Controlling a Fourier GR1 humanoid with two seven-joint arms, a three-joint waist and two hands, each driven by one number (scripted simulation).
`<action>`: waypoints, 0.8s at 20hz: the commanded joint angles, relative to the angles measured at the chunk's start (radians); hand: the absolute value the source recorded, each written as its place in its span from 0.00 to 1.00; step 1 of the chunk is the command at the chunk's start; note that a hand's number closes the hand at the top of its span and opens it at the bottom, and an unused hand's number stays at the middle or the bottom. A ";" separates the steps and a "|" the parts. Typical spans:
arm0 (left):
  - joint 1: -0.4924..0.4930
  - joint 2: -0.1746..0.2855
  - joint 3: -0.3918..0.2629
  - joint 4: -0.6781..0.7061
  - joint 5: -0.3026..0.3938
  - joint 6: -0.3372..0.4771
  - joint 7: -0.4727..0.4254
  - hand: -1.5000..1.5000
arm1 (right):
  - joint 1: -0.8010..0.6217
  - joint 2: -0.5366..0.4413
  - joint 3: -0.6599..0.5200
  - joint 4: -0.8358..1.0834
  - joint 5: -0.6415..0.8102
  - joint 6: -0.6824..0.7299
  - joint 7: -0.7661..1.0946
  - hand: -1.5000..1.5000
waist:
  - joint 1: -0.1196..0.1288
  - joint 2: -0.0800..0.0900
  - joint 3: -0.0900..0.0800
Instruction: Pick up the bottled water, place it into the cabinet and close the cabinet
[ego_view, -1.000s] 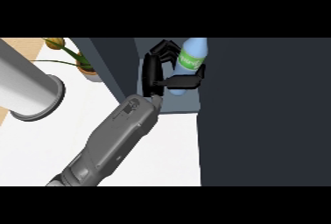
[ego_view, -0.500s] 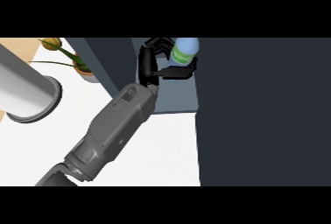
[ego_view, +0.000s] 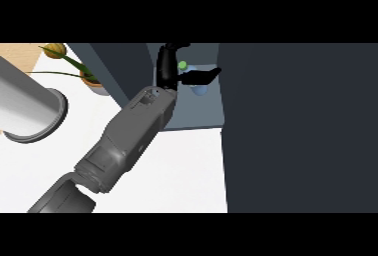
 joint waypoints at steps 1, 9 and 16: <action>-0.040 -0.003 0.019 0.092 -0.008 -0.020 -0.010 0.00 | 0.025 0.007 -0.017 -0.049 -0.077 0.017 0.006 0.00 | -0.008 0.002 0.000; -0.068 -0.003 0.074 0.066 0.029 -0.083 -0.081 0.00 | 0.031 0.026 0.028 -0.129 -0.046 -0.017 0.055 0.00 | 0.003 -0.001 -0.001; -0.003 -0.003 0.120 -0.030 0.075 -0.281 -0.138 0.00 | 0.021 0.002 -0.012 -0.114 -0.082 -0.018 0.054 0.00 | 0.038 -0.012 -0.001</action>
